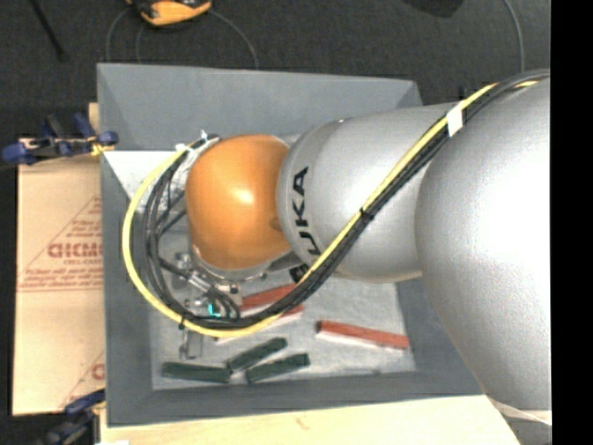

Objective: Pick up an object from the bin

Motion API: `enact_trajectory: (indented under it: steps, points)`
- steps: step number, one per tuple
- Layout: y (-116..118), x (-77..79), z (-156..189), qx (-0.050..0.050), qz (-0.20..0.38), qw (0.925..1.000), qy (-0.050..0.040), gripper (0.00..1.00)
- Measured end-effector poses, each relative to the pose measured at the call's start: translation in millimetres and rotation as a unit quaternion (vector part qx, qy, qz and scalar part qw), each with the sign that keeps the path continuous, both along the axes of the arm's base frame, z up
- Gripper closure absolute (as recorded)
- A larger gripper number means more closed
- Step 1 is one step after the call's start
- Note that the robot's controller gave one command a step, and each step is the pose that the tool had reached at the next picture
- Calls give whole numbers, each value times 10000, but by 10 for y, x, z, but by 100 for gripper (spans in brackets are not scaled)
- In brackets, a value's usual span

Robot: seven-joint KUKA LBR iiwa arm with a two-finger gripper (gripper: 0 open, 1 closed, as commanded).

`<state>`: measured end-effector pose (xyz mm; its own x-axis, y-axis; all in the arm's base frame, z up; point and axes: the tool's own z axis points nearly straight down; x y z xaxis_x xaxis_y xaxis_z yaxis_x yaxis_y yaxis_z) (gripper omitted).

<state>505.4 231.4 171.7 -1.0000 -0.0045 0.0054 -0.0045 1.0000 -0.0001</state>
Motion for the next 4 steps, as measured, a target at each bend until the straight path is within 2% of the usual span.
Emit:
enact_trajectory:
  steps: [1,2,3,4]
  points:
    - [-12,24,43,10,-37,10000,-37,100]
    - [-12,24,43,10,-42,10000,-37,100]
    - [-225,268,23,21,-499,9987,-31,100]
    - [-7,293,1412,6,1050,9945,-50,0]
